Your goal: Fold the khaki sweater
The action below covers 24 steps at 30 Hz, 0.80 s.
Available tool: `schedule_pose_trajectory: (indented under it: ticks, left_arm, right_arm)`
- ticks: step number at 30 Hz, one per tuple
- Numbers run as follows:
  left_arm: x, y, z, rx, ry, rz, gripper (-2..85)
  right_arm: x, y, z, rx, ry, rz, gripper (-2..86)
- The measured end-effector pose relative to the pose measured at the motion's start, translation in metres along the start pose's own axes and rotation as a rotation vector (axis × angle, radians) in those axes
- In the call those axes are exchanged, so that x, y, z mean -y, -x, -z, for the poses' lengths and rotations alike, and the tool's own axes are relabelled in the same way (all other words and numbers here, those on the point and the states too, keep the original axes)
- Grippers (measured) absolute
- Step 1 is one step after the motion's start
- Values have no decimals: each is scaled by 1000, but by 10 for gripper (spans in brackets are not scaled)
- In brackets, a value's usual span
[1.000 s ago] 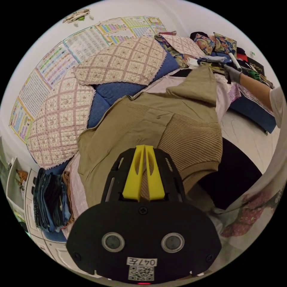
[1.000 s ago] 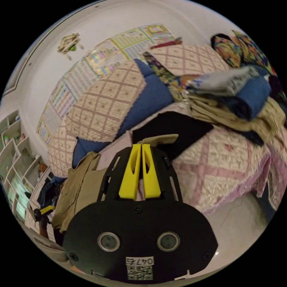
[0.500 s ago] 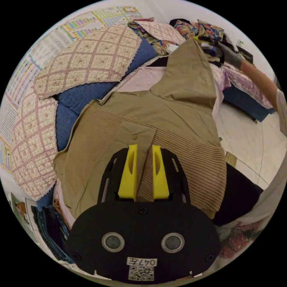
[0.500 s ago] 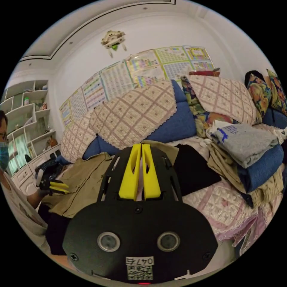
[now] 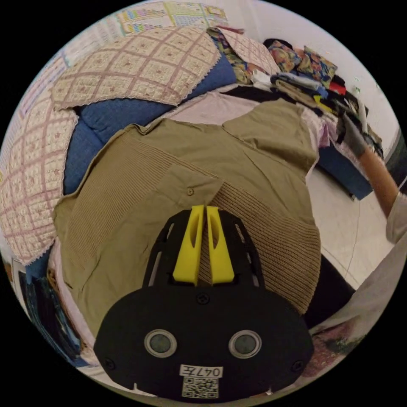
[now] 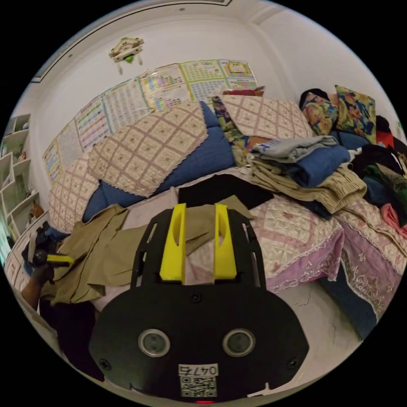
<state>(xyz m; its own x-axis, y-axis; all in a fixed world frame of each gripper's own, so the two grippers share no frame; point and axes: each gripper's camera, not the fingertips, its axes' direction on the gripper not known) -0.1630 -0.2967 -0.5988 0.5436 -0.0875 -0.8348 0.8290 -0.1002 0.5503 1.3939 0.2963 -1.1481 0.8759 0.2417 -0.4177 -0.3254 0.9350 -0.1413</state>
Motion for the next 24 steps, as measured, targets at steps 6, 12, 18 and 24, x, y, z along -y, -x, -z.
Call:
schedule_pose_trajectory:
  ticks: [6, 12, 18, 24]
  left_arm:
    - [-110, 82, 55, -73, -200, 213, -9]
    - [-261, 165, 140, 57, -343, 369, -10]
    - [-437, 250, 230, 449, -242, 448, -10]
    - [-606, 311, 311, 653, -162, 541, -9]
  right_arm:
    - [-16, 102, -8, 208, 26, 69, 11]
    - [-31, 213, -29, 297, 67, 211, -5]
    - [-48, 334, -49, 211, 145, 476, -12]
    - [-65, 414, -67, 164, 174, 548, -11]
